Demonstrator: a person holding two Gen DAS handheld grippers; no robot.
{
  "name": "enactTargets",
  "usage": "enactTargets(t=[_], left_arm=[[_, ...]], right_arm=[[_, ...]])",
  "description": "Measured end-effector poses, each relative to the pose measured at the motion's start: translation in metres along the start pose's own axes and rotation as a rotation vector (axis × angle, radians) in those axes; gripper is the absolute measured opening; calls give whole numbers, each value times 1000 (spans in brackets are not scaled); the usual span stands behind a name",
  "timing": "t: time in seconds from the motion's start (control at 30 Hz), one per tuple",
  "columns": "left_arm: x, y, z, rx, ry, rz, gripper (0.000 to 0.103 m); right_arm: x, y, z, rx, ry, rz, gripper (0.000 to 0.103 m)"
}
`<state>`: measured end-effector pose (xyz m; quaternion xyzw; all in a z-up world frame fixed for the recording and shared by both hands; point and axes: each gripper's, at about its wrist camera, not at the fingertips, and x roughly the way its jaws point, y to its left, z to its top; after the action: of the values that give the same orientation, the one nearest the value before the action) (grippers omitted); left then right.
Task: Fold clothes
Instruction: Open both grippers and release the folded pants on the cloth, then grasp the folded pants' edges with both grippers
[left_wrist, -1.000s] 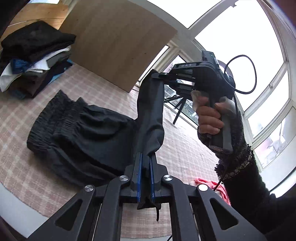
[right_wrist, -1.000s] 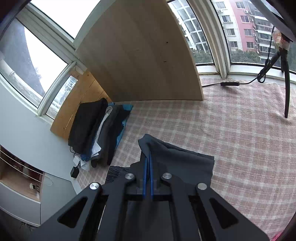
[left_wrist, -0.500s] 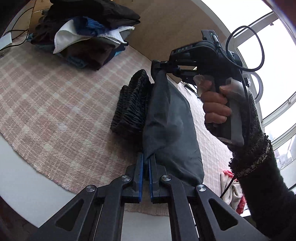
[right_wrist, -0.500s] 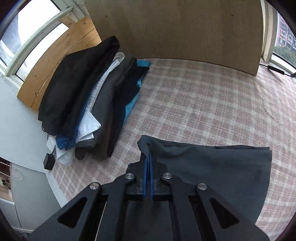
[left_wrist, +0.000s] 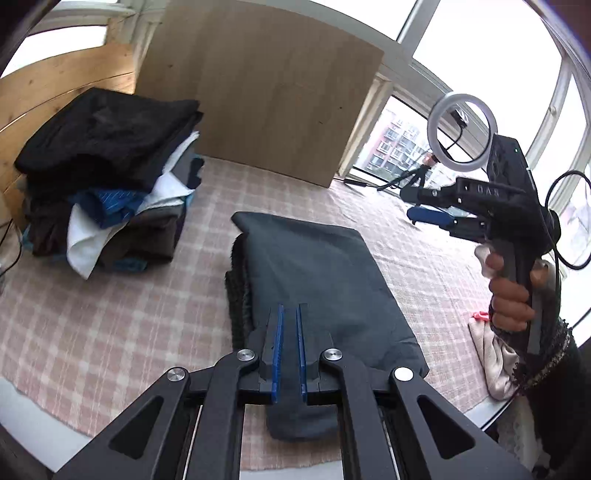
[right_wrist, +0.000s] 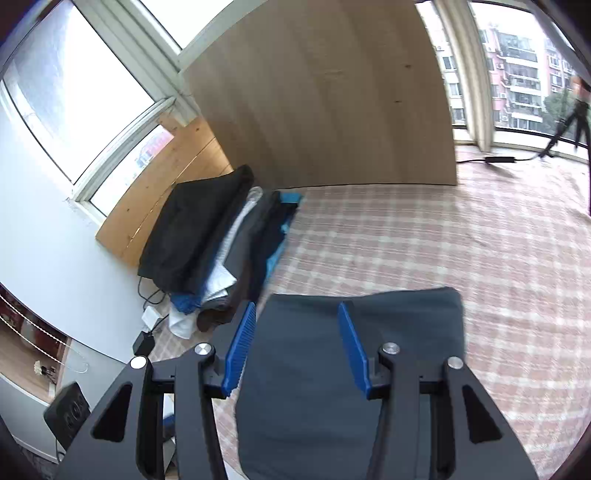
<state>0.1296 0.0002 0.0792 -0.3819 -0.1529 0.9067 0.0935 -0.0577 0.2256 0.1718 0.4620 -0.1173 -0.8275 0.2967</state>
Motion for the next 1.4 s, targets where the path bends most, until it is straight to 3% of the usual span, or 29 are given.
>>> enactTargets(t=[0.1,0.17,0.27,0.33,0.4,0.43,0.47,0.5,0.53,0.57,0.73,1.0,1.2,1.4], left_arm=[[38,-7,17,42,64,-30,7],[65,-2,21,48,115,6,7],[98,12,18,54,182,93,6],[95,23,20,0,188,85,3],[82,31,23,-52,171,79,4],[69,34,24,-76,149,82,7],[56,36,25,-100,127,84,21],[46,39,23,-134,112,82,42],[35,41,21,-168,98,80,53],[35,41,19,-188,105,78,64],[53,38,12,-251,164,98,65],[107,48,7,-309,281,139,67],[123,46,10,-266,337,191,77],[130,44,8,-253,350,181,75]], right_arm=[[-13,-46,-34,114,16,-13,46],[-5,-68,-59,175,56,-19,46],[11,-80,-93,145,127,-79,46],[18,-81,-113,65,212,-115,45],[5,-83,-120,0,213,-140,45],[-6,-89,-117,5,183,-135,45],[-16,-97,-114,20,149,-123,52],[-23,-106,-109,42,120,-109,59],[-26,-114,-104,63,97,-87,70],[-26,-123,-97,81,77,-61,71],[10,-140,-69,114,154,35,72],[38,-139,-58,49,184,12,72],[47,-128,-54,-28,213,-95,72],[57,-116,-57,-104,210,-119,74]])
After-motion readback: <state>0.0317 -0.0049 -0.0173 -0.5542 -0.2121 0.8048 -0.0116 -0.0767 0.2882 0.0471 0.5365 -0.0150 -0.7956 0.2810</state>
